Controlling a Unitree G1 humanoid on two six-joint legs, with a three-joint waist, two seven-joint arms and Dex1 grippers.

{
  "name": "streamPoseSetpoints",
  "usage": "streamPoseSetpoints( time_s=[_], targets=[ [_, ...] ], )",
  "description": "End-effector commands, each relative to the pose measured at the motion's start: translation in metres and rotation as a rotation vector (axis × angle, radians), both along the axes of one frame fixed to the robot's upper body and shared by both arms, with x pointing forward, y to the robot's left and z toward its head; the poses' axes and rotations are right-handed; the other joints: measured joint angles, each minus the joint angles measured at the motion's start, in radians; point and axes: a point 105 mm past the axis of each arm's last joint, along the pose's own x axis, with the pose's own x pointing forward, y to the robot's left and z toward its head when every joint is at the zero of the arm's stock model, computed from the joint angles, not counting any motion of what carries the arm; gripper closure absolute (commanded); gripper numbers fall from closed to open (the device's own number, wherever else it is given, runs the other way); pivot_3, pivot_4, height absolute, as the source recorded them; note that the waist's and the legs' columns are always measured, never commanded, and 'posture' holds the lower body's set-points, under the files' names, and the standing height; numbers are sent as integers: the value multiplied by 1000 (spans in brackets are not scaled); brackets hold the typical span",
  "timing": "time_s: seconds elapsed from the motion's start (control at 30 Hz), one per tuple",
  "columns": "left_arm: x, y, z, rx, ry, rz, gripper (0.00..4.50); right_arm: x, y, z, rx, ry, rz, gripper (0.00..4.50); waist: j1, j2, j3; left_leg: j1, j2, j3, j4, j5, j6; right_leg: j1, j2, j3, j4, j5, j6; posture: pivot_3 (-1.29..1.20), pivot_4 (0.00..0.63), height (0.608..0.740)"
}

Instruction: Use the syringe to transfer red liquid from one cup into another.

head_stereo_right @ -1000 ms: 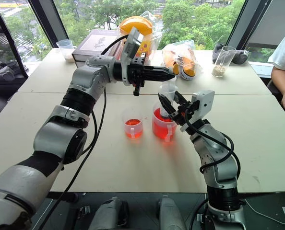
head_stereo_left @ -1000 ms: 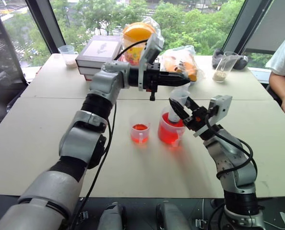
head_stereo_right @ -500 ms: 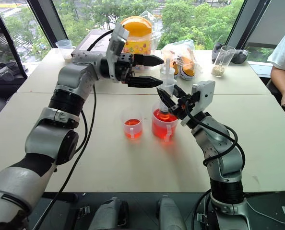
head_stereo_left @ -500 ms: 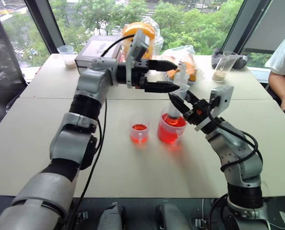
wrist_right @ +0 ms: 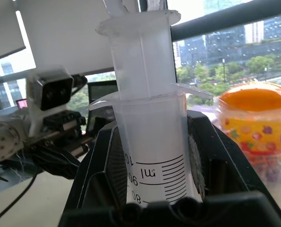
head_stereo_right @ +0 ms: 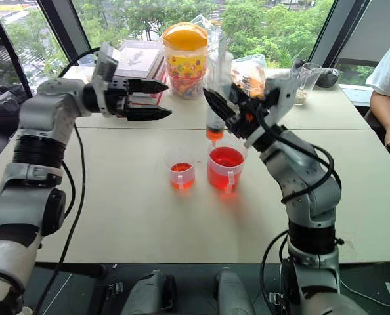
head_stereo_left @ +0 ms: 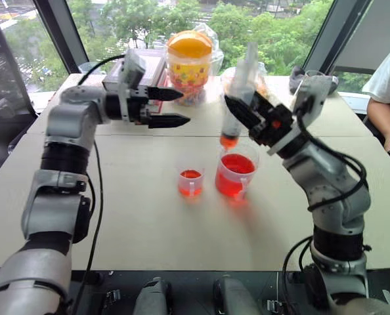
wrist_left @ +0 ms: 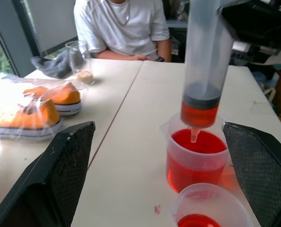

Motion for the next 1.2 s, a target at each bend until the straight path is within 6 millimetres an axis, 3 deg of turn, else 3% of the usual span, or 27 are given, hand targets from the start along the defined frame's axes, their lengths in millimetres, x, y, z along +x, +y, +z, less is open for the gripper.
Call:
streamPoseSetpoints(
  time_s=[0.03, 0.23, 0.47, 0.9, 1.2],
  targets=[
    [-5, 9, 12, -8, -53, 33, 76, -5, 21, 9, 23, -14, 113, 3134, 0, 0, 0, 0, 0, 0, 0, 0, 0, 0, 0, 0, 0, 0, 0, 0, 150, 740],
    [-14, 20, 19, -19, -67, 72, 76, 4, 45, -34, -35, 46, 168, 3134, 4, 0, 0, -1, 0, 1, 0, 0, 0, 0, -1, 0, -1, 0, 0, 0, 150, 740],
    [-28, 13, 26, -58, -43, 8, 76, 10, 46, -71, -105, 59, 123, 3134, 0, 0, 0, -1, 0, 1, 1, 0, 0, 0, -1, 0, 0, 0, 0, 0, 150, 740],
    [-18, -12, 41, -121, -54, -65, 76, 6, 49, -76, -113, 61, 118, 3134, 1, 0, 0, 0, 0, 1, 1, 0, -1, 0, 0, 0, 0, 0, 0, 0, 150, 740],
    [-10, -39, 32, -98, -44, -142, 76, 3, 52, -71, -115, 44, 124, 3134, 2, 0, 0, 0, 0, 1, 1, 0, -1, 0, 0, 0, 0, 0, 0, 0, 150, 740]
  ],
)
